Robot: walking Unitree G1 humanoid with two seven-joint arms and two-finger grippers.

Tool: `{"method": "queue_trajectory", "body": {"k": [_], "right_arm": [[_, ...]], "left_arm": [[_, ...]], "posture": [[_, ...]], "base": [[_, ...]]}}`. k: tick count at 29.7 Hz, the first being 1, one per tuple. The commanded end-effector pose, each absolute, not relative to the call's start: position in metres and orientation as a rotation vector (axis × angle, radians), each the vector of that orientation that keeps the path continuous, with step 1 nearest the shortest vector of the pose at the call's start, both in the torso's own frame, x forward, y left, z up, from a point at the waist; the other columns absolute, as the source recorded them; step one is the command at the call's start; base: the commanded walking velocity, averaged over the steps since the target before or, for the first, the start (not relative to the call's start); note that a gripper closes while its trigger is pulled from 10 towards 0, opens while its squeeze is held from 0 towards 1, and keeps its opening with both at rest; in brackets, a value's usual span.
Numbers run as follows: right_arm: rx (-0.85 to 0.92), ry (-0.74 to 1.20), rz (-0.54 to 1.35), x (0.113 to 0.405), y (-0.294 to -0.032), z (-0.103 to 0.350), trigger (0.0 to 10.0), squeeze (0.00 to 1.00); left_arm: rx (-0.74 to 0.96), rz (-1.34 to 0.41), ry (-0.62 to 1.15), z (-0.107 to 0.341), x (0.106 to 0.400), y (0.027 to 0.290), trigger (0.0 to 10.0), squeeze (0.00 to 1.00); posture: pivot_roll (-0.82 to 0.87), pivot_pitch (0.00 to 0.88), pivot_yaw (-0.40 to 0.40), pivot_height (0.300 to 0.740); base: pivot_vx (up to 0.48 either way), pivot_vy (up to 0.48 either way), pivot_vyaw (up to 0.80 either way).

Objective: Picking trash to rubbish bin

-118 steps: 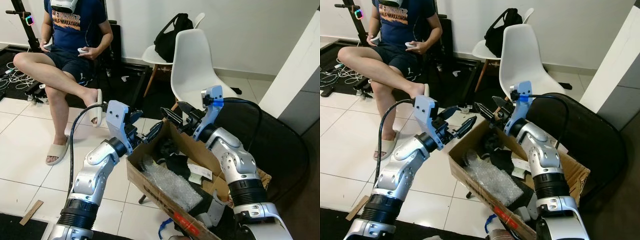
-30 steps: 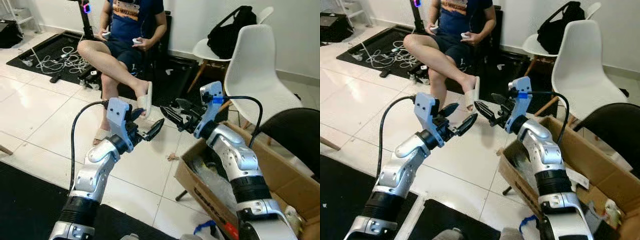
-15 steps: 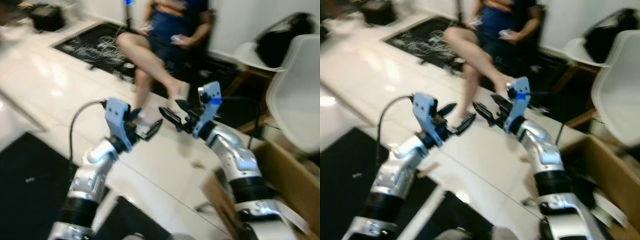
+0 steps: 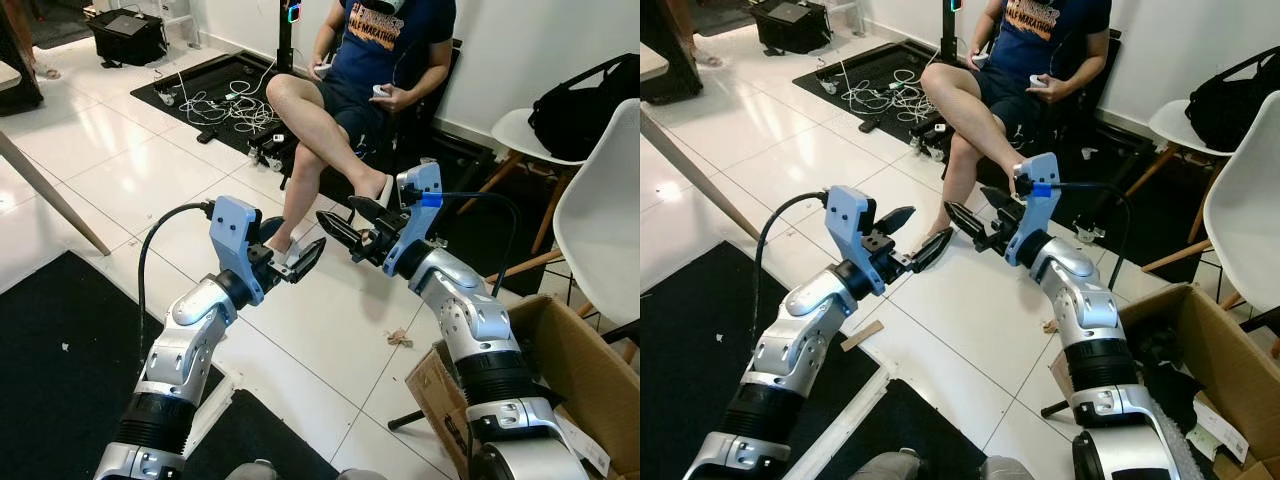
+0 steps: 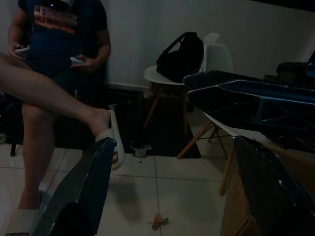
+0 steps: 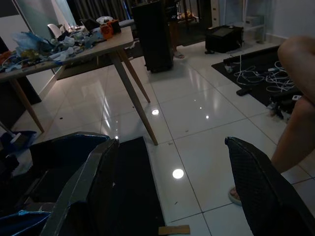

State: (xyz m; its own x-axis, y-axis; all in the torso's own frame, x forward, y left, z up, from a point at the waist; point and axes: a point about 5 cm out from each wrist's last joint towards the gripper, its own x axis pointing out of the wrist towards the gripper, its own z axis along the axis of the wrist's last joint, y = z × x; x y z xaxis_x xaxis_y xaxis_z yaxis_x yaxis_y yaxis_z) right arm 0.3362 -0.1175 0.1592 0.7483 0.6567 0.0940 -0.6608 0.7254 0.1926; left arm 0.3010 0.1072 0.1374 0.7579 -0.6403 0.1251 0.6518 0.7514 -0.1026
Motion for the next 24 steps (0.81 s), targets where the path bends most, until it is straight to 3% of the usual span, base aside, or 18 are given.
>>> {"method": "queue_trajectory", "body": {"k": [1,9,18,24], "right_arm": [[0.234,-0.01,0.71,0.3362,-0.1221,0.1577,10.0,0.0],[0.237,-0.011,0.709,0.3362,-0.1224,0.1579,10.0,0.0],[0.239,-0.012,0.707,0.3361,-0.1226,0.158,10.0,0.0],[0.241,-0.012,0.707,0.3361,-0.1226,0.158,10.0,0.0]], "left_arm": [[-0.146,-0.711,-0.077,0.1363,0.3012,0.1069,10.0,0.0],[-0.123,-0.723,-0.096,0.1385,0.3,0.1058,10.0,0.0],[-0.126,-0.724,-0.096,0.1383,0.2991,0.105,10.0,0.0],[-0.135,-0.721,-0.085,0.137,0.2996,0.1053,10.0,0.0]], "posture": [[-0.03,0.0,-0.042,0.74],[-0.03,0.0,-0.042,0.74],[-0.03,0.0,-0.042,0.74],[-0.03,0.0,-0.042,0.74]], "base": [[0.0,0.0,0.0],[0.0,0.0,0.0],[0.0,-0.433,0.0],[0.0,0.0,0.0]]}}
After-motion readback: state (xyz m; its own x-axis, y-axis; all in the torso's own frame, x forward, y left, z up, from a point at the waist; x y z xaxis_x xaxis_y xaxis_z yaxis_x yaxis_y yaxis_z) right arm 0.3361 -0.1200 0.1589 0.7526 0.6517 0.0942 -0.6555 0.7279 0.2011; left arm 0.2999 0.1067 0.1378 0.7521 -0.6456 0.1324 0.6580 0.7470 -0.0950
